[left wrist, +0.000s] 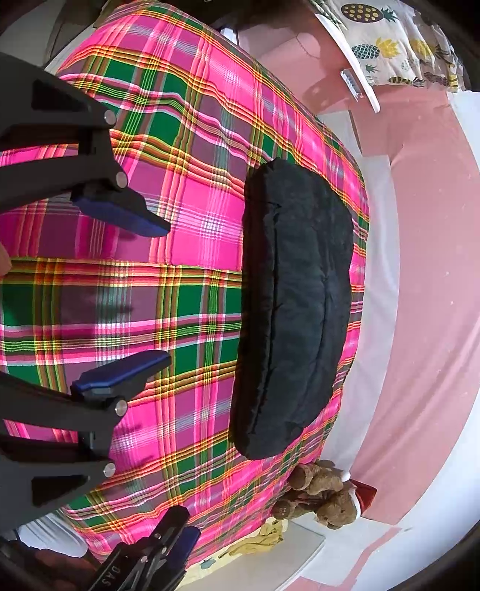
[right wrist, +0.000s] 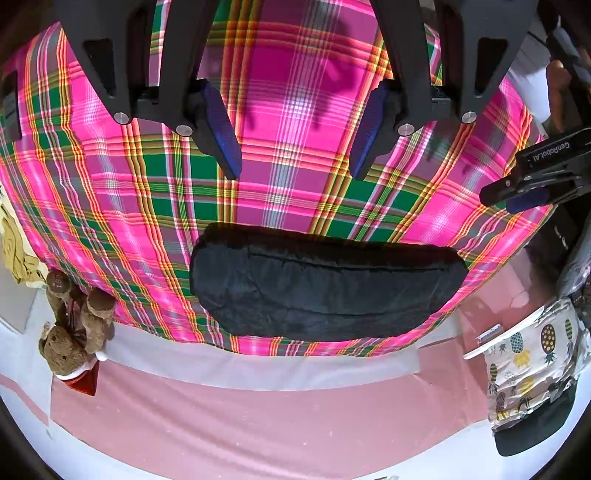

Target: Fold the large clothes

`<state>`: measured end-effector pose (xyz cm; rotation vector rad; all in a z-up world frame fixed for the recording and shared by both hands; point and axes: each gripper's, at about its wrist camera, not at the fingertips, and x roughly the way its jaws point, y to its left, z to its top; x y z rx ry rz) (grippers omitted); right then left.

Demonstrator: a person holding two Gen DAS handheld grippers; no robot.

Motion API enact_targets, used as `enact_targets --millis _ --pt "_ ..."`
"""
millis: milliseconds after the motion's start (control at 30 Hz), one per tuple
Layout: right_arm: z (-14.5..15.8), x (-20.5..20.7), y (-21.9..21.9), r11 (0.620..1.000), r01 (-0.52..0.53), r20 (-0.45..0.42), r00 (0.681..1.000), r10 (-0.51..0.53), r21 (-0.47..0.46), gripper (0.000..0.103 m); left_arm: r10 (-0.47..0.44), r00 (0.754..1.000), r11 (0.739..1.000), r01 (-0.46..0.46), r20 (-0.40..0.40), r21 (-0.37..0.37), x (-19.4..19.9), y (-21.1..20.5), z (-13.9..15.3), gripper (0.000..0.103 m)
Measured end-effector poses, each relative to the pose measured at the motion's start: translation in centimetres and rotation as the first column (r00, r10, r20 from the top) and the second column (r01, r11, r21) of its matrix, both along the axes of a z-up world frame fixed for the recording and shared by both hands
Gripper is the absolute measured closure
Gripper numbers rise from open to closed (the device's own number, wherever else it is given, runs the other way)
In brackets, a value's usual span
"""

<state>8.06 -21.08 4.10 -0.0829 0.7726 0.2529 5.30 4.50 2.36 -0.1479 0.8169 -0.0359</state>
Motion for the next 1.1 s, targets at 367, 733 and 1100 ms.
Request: enact_targets --millis 367,733,1100 --pt "-0.31 0.21 -0.18 1.000 -0.013 -0.005 1.000 0.013 -0.004 0.042 -0.005 1.000 1.000 0.005 0.004 0.006 0.16 -0.18 -0.06 0.037" --pt "-0.54 0.23 -0.37 1.000 -0.020 -0.010 1.000 0.020 -0.006 0.042 0.000 1.000 1.000 0.000 0.002 0.027 0.33 -0.34 -0.35 0.037" --pt "-0.57 0.20 -0.59 1.000 -0.022 -0.010 1.000 0.022 -0.007 0.042 0.010 1.000 0.999 -0.010 0.004 0.034 0.21 -0.58 -0.67 0.037"
